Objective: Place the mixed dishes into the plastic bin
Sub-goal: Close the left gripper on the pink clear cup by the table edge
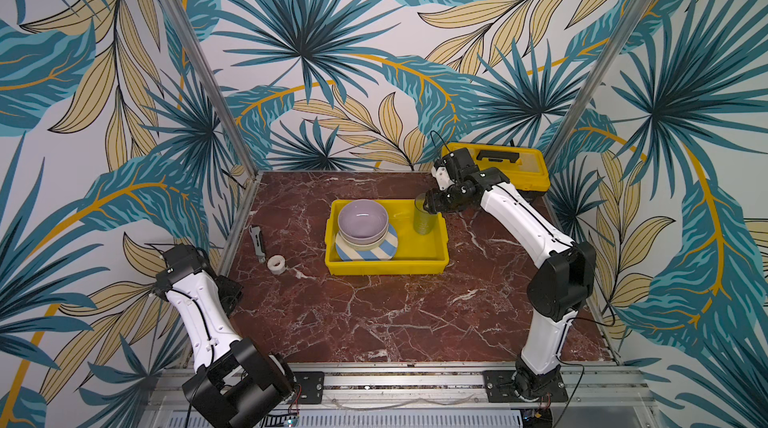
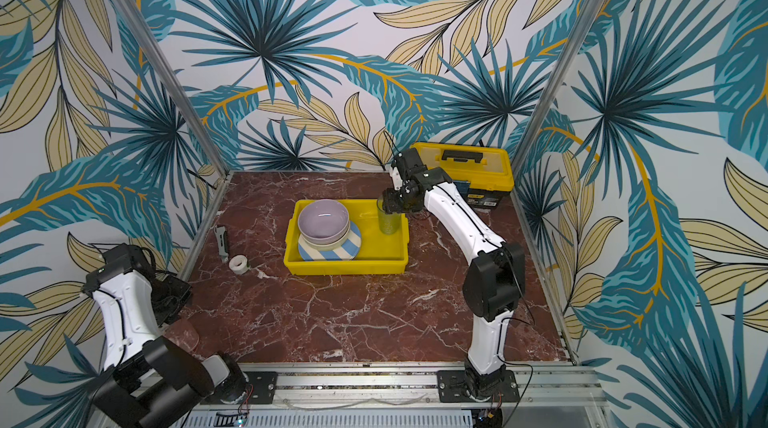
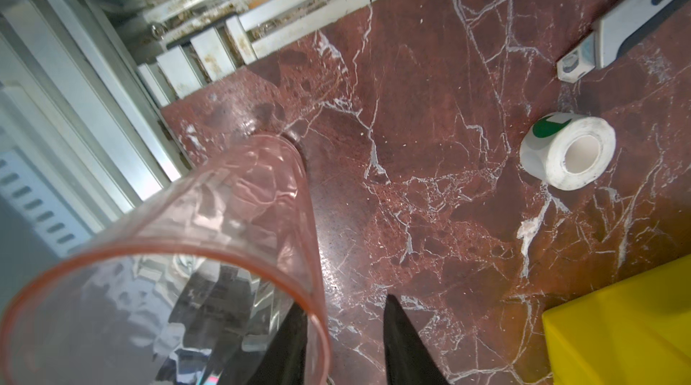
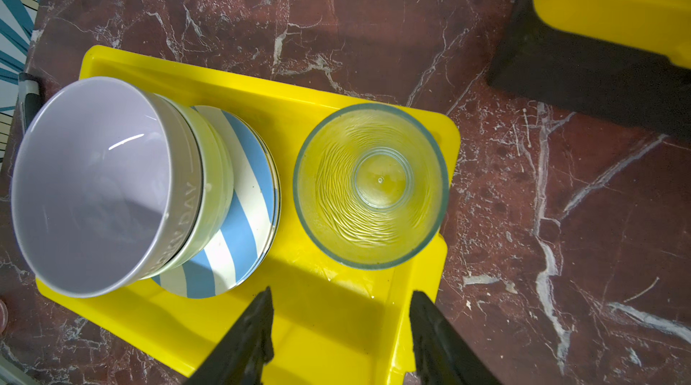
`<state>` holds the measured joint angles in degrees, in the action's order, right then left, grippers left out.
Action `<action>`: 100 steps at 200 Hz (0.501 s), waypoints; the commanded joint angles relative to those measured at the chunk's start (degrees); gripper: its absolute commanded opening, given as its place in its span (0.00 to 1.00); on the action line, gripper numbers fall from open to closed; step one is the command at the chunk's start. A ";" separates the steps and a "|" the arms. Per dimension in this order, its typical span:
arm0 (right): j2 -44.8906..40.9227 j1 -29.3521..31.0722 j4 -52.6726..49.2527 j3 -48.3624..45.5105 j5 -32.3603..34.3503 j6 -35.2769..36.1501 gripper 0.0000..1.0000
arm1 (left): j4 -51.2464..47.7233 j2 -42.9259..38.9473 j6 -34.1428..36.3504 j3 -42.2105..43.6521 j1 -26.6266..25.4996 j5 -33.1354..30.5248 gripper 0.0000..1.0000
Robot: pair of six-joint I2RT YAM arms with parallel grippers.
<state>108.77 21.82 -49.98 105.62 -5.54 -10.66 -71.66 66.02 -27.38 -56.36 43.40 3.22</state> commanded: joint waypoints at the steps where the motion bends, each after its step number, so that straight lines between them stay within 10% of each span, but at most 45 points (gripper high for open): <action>1: -0.57 -0.14 -1.00 -0.86 1.16 1.25 0.61 | 0.43 -0.50 0.56 0.03 0.72 1.50 0.31; 100: -1.64 -0.27 -0.48 -0.77 1.06 0.89 0.61 | 0.46 0.58 3.44 -0.28 -1.99 4.46 0.00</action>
<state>108.75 21.74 -49.98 105.62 -4.95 -10.24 -71.75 65.73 -24.91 -56.99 42.41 4.95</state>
